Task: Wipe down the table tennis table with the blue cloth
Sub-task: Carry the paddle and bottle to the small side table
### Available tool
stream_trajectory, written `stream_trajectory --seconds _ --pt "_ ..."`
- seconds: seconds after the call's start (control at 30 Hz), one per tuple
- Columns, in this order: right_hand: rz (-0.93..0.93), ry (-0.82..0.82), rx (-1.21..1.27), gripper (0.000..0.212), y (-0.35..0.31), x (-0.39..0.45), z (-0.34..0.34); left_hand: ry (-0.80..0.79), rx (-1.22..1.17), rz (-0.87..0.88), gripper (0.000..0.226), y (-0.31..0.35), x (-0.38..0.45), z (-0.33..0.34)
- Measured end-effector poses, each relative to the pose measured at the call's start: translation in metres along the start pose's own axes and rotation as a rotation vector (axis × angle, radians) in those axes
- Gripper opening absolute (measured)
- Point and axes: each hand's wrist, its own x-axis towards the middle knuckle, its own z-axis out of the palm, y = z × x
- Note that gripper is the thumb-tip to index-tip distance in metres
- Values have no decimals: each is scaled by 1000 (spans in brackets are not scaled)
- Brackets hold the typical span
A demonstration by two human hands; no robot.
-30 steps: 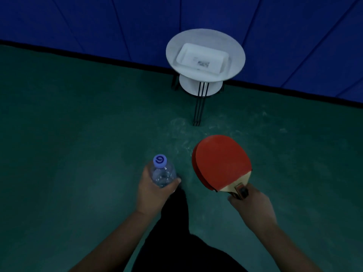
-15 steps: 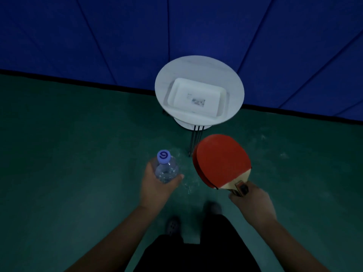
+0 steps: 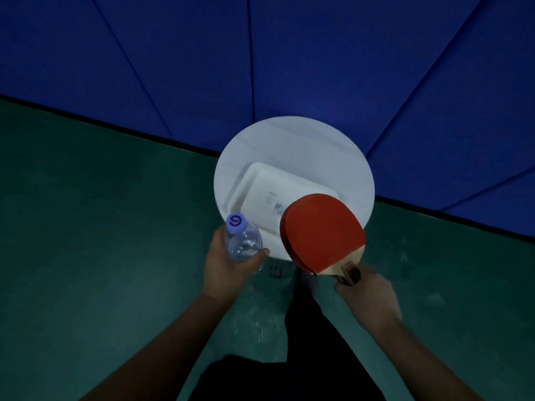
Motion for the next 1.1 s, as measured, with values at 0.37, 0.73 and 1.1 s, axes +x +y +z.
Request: stream_trajectory --seconds 0.37,0.73,1.1 --pt "-37 -49 -81 35 -52 185 -37 -24 134 35 81 30 163 95" --pt "38 -32 -36 27 -87 368 21 -120 243 135 71 -20 365 179" --pt "58 -45 -84 40 -99 460 43 -123 318 166 67 -63 439 220"
